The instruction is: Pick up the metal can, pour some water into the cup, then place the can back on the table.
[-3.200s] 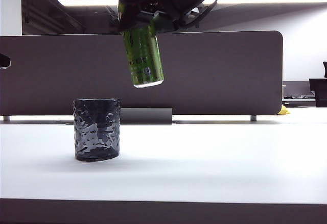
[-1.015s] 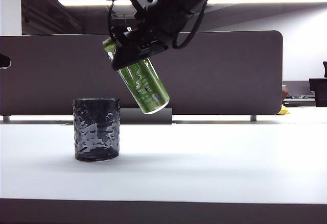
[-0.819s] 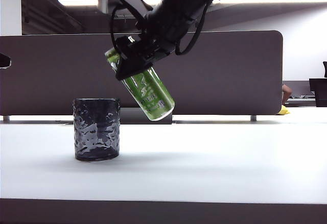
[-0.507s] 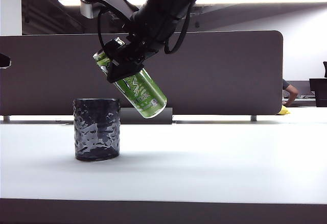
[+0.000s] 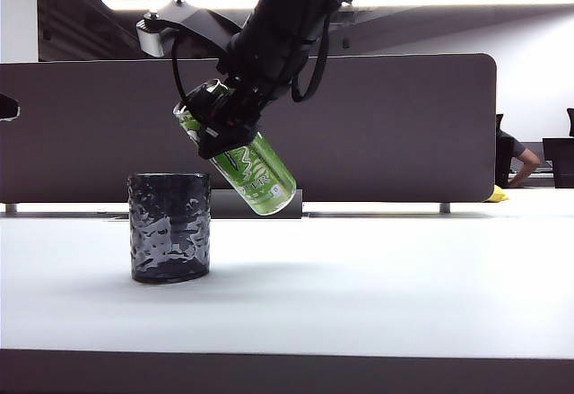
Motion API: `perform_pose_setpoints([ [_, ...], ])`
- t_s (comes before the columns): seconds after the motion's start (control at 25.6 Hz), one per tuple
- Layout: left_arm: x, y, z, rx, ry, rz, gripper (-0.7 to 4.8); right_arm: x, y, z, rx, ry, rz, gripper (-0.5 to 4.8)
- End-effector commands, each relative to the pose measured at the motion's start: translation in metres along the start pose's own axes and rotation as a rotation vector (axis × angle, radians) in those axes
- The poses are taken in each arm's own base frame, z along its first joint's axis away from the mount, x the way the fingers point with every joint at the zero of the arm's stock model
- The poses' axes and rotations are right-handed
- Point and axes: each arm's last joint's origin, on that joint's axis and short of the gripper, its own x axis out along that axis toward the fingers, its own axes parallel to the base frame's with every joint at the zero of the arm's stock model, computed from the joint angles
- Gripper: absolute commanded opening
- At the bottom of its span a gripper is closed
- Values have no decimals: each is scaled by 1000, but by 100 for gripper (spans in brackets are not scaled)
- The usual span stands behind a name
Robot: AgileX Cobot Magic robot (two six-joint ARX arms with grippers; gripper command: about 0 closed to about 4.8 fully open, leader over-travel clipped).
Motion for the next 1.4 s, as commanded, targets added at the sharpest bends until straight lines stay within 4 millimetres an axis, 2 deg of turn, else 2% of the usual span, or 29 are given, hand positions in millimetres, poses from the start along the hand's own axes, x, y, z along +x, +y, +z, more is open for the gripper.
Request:
perform_pose_setpoints([
  [0.04, 0, 0, 2, 0, -14, 2, -5, -4, -5, 7, -41, -29, -52, 291],
  [0.82, 0, 0, 2, 0, -14, 2, -5, -5, -7, 14, -83, -65, -104, 291],
  [1.4, 0, 0, 2, 0, -14, 2, -5, 4, -3, 13, -187, -36, -142, 291],
])
